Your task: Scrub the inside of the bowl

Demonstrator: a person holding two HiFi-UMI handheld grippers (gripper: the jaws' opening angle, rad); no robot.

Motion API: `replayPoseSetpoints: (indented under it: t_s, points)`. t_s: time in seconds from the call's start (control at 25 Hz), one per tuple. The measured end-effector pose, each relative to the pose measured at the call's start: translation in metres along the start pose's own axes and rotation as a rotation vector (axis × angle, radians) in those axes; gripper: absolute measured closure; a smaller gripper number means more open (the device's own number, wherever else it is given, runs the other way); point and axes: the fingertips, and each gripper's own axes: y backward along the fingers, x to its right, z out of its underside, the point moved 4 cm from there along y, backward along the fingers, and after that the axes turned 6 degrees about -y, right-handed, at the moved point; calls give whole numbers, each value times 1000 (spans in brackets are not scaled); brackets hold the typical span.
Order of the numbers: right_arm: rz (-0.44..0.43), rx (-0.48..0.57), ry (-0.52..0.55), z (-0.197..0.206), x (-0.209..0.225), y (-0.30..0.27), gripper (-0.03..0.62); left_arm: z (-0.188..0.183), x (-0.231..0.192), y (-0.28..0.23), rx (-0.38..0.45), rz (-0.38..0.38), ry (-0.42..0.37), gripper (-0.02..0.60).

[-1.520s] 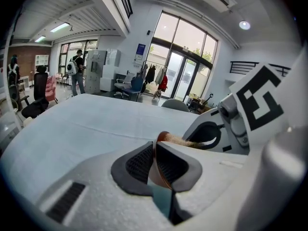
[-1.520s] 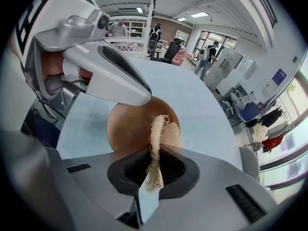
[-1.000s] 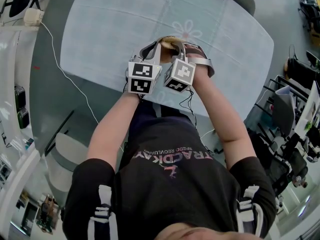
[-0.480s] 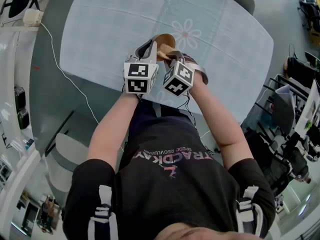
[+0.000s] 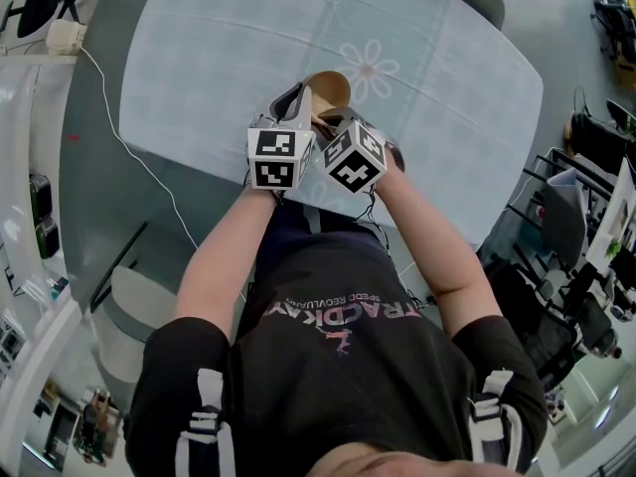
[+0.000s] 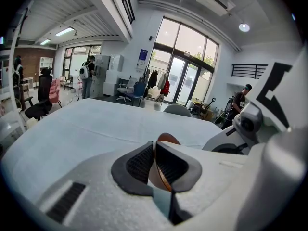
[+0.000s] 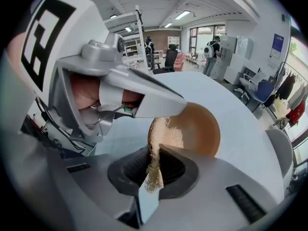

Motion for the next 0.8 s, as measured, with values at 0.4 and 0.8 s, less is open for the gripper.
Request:
replayPoseSetpoints:
  t_s: [0.4,0.8]
  points:
    - [127,-131,107,30,33,-6,562,4,6,-4,-22,27,3,549]
    - [321,-58,268,6,51,8,562,10,22,-3,-49,82,-13,549]
